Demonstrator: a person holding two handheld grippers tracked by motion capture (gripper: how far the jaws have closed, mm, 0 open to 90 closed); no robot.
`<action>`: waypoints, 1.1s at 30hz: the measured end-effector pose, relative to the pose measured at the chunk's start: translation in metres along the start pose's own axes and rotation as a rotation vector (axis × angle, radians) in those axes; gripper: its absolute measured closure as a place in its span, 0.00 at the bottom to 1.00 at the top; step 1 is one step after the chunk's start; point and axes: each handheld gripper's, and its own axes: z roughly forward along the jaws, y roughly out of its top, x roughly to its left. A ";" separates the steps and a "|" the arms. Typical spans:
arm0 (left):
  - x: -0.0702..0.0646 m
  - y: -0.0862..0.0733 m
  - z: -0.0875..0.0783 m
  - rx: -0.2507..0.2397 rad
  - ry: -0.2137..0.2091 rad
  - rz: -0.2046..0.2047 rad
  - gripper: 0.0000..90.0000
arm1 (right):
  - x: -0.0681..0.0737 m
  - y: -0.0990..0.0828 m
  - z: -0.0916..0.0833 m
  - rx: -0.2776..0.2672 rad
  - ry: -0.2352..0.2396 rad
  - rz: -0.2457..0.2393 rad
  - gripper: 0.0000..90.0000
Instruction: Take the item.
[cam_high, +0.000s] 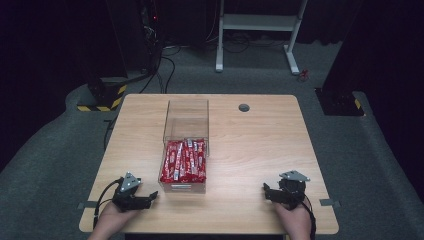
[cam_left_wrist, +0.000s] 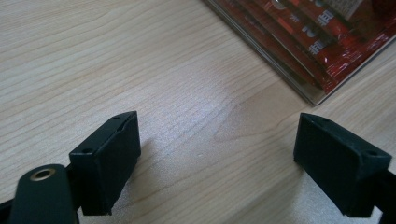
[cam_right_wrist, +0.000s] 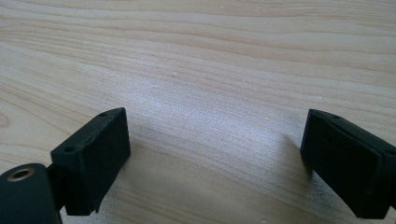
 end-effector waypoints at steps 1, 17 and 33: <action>0.000 0.000 0.000 0.000 0.000 0.000 0.17 | 0.000 0.000 0.000 0.000 0.000 0.000 0.09; 0.000 0.000 -0.001 0.000 0.010 -0.004 0.17 | -0.002 0.000 0.000 0.000 0.016 -0.013 0.09; 0.001 0.000 0.000 0.000 0.014 -0.012 0.17 | 0.000 0.001 -0.008 -0.043 0.028 -0.027 0.12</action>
